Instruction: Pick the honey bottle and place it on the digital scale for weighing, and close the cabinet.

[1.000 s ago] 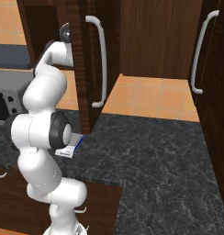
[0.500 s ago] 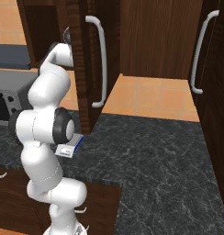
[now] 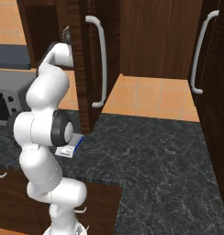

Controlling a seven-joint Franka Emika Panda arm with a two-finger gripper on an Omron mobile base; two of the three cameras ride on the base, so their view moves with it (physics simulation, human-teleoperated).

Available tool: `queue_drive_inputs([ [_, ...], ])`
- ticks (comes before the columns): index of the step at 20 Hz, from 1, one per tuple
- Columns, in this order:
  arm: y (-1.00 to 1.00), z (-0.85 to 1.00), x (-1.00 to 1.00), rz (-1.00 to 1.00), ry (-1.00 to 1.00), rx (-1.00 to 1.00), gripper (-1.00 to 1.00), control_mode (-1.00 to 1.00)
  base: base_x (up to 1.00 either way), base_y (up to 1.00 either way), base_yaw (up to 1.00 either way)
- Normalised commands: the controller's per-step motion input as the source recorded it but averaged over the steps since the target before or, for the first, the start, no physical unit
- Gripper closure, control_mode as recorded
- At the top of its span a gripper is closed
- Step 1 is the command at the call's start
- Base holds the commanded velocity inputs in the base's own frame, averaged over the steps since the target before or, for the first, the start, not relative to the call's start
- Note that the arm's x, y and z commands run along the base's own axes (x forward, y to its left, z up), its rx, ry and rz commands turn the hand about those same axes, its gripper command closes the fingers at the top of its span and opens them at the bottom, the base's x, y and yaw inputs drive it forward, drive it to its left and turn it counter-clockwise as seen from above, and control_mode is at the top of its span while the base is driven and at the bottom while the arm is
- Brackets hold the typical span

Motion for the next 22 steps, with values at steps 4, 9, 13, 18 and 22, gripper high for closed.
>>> queue_drive_inputs([
  [4, 0.11, 0.08, -0.88, 0.00, -0.21, 0.00, 1.00, -1.00, 0.00, 0.00, 0.00],
  [9, 0.62, 0.11, -0.84, 0.00, -0.22, 0.00, 1.00, -1.00, 0.00, 0.00, 0.00],
  [13, 0.90, 0.09, -0.92, 0.00, -0.22, -0.01, 1.00, -1.00, 0.00, 0.00, 0.00],
  [18, 0.66, 0.12, -1.00, 0.00, -0.13, -0.01, 1.00, -1.00, 0.00, 0.00, 0.00],
  [22, 0.04, 0.26, -1.00, 0.00, 0.04, 0.00, 1.00, -1.00, 0.00, 0.00, 0.00],
])
